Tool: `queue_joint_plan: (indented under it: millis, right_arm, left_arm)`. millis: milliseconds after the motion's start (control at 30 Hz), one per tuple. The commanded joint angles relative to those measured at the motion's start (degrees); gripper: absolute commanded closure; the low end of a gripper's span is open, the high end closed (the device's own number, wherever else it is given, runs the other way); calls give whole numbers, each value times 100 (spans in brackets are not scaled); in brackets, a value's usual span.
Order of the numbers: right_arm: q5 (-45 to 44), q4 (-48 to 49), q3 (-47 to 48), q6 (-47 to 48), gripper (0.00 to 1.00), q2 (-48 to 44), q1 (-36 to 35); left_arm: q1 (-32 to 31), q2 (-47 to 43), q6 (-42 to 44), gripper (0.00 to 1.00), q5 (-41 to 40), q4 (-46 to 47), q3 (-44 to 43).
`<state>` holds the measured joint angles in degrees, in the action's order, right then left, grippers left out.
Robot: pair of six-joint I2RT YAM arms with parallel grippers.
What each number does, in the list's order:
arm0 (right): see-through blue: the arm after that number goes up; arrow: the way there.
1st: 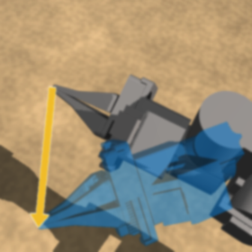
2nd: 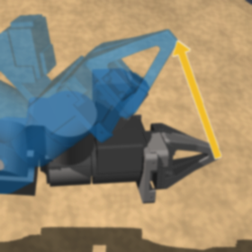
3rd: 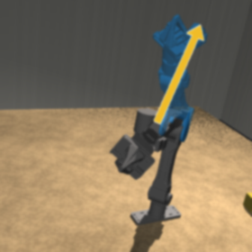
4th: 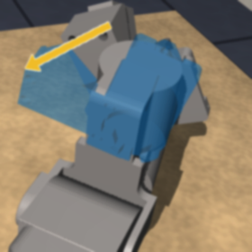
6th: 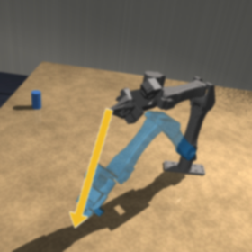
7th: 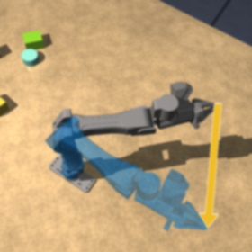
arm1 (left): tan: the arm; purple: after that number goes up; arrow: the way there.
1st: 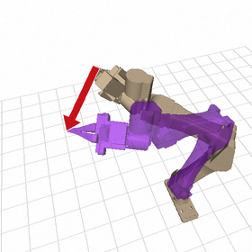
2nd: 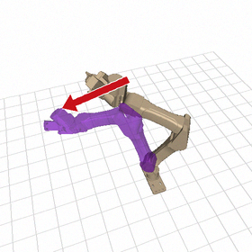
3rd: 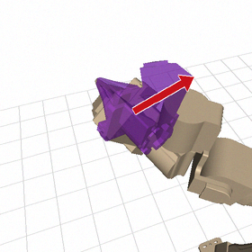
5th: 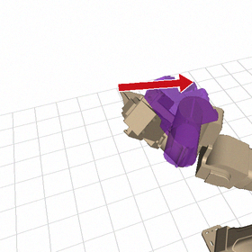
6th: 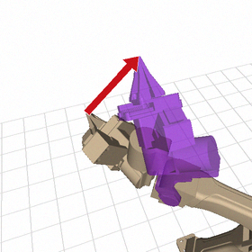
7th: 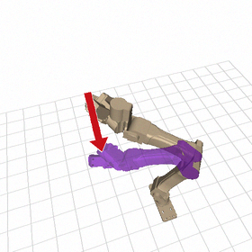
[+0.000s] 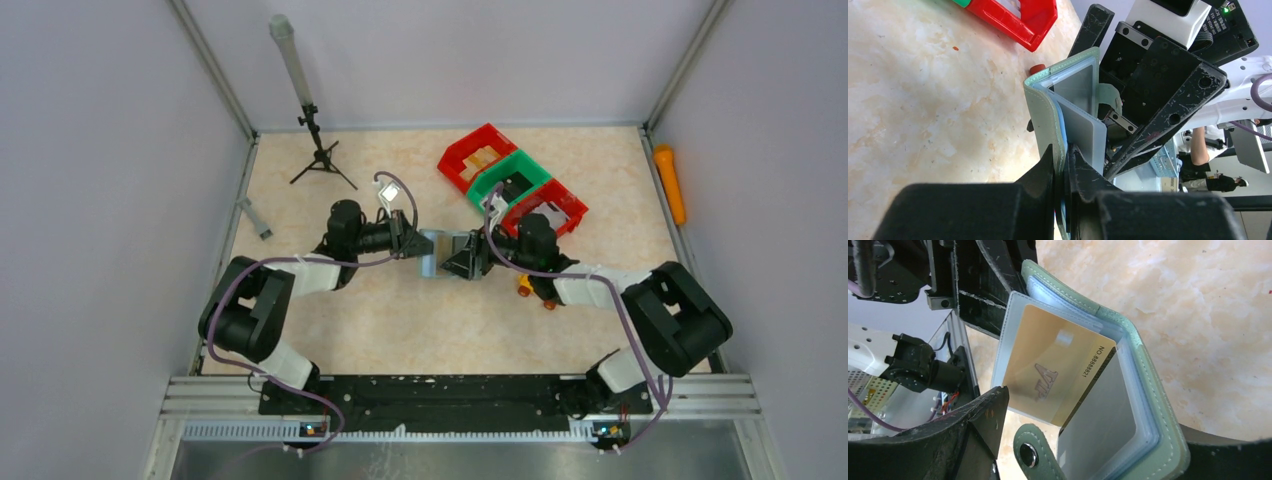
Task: Take the credit cards out of the card holder
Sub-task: Remove the credit card from the card holder.
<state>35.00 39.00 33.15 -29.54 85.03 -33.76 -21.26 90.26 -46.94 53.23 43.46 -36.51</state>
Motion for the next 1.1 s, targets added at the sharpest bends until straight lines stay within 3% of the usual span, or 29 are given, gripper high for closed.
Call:
queue_joint_plan:
  millis: [0, 167, 367, 800, 900, 1067]
  right_arm:
    - [-119, 5, 298, 202, 31, 38, -96]
    - [-283, -58, 264, 238, 42, -49, -88]
    - [-504, -193, 251, 297, 70, -111, -87]
    - [-714, -349, 273, 266, 82, -107, -36]
    - [-723, -397, 295, 233, 90, -75, -5]
    - [-732, -409, 294, 129, 98, -31, 78]
  left_arm:
    - [-59, -51, 54, 100, 178, 92, -233]
    - [37, 16, -92, 99, 145, 185, -195]
    - [196, 3, -235, 80, 88, 384, -67]
    - [272, -103, -261, 40, 59, 449, 26]
    - [271, -40, -174, 38, 54, 334, -28]
    - [265, -105, 307, 37, -297, -631, -196]
